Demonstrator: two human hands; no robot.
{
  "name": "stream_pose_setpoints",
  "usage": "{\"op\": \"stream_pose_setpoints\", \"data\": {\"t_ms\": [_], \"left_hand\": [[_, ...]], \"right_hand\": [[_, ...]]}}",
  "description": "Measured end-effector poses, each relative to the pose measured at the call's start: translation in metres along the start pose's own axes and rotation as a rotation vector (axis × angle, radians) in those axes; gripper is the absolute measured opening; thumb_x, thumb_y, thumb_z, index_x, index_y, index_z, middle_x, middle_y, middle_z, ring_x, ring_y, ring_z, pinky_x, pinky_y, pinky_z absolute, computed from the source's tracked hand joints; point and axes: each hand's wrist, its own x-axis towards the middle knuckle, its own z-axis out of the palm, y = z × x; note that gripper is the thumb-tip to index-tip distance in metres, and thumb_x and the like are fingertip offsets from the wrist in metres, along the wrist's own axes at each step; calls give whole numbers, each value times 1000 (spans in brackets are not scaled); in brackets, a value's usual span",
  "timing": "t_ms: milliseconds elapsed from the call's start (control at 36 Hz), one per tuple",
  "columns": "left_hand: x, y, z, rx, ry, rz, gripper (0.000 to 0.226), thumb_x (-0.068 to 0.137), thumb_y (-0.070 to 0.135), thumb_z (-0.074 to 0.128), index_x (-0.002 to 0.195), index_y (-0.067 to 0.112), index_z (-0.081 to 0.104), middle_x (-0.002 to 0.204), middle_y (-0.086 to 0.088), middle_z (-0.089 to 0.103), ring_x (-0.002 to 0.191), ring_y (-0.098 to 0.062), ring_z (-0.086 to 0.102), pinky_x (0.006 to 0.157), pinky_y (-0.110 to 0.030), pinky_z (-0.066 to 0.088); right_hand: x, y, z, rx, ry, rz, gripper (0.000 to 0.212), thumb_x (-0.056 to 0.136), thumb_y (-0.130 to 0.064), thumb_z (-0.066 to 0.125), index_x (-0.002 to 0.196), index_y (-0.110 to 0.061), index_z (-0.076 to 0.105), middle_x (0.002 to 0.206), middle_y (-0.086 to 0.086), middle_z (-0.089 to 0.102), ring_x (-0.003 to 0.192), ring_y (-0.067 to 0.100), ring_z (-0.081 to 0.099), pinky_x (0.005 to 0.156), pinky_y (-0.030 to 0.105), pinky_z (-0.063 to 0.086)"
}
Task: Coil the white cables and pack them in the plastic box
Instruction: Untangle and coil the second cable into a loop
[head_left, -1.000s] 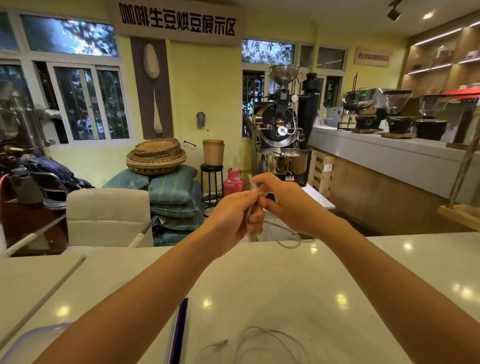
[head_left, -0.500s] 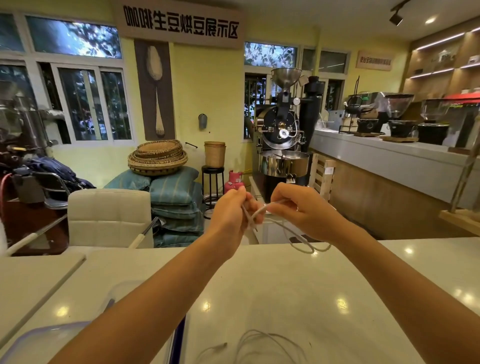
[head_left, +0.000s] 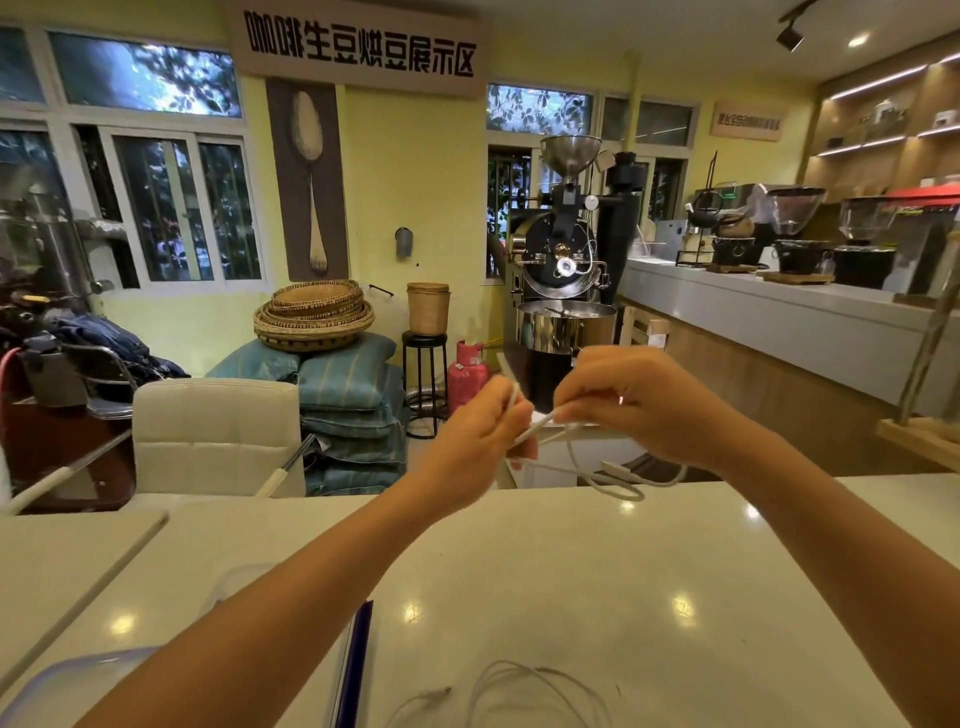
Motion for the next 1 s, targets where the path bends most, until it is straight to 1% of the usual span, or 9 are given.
{"op": "stream_pose_setpoints", "data": {"t_ms": [167, 389, 528, 639, 694, 806, 861, 944, 1000], "left_hand": [[-11, 10, 0, -205, -89, -7, 33, 97, 14, 27, 72, 11, 49, 64, -2, 61, 53, -1, 58, 56, -11, 43], [-20, 19, -5, -373, -213, -81, 34, 96, 14, 26, 77, 9, 54, 73, 6, 73, 81, -6, 69, 74, -17, 53], [-16, 25, -8, -349, -193, -90, 33, 95, 16, 28, 68, 14, 48, 90, 2, 68, 90, -7, 65, 86, -23, 50], [-12, 30, -12, -401, -185, -70, 34, 95, 16, 28, 68, 14, 47, 77, 5, 73, 80, -8, 68, 75, -18, 54], [-10, 33, -14, -403, -180, -49, 34, 96, 16, 28, 68, 14, 48, 69, 3, 70, 67, -9, 66, 65, -15, 52], [-1, 41, -12, -520, -196, -19, 32, 94, 18, 28, 70, 11, 48, 59, 0, 66, 54, -10, 60, 56, -17, 50], [5, 45, -10, -564, -200, 20, 30, 93, 19, 29, 70, 11, 48, 58, 0, 65, 54, -10, 59, 56, -18, 51], [14, 50, -5, -604, -154, 54, 33, 95, 16, 29, 70, 11, 50, 61, 0, 66, 55, -9, 61, 52, -16, 51], [21, 49, -4, -587, -72, 48, 31, 96, 17, 28, 73, 11, 49, 69, 0, 69, 58, -7, 64, 55, -16, 52]], "right_hand": [[13, 9, -14, -24, 92, 29, 11, 73, -16, 68, 74, -5, 66, 62, -16, 50, 66, -6, 55, 62, 8, 46], [23, 13, -15, 5, 76, 72, 18, 64, -33, 65, 61, -18, 54, 57, -11, 49, 52, 5, 49, 54, 11, 43], [28, 26, -10, 131, 82, 181, 21, 71, -16, 70, 59, -15, 52, 54, -4, 46, 47, 1, 43, 47, 8, 37], [31, 39, -5, 300, 85, 261, 23, 78, -15, 64, 60, -19, 50, 57, 1, 45, 49, 3, 41, 49, 9, 35], [30, 46, 1, 466, 81, 303, 15, 78, -22, 61, 66, -14, 55, 62, 8, 47, 58, 21, 41, 55, 18, 36], [29, 54, 23, 862, 131, 394, 29, 61, -46, 69, 67, -18, 68, 57, 0, 54, 53, 12, 44, 54, 18, 43], [29, 51, 35, 990, 186, 443, 27, 70, -41, 64, 72, -14, 68, 60, 5, 59, 55, 15, 55, 57, 21, 50], [31, 38, 58, 1083, 246, 482, 22, 89, -13, 45, 89, -11, 68, 71, 15, 67, 63, 34, 60, 69, 36, 52], [32, 27, 74, 1122, 223, 495, 36, 92, -4, 41, 70, -18, 66, 50, -2, 62, 47, 16, 54, 56, 28, 43]]}}
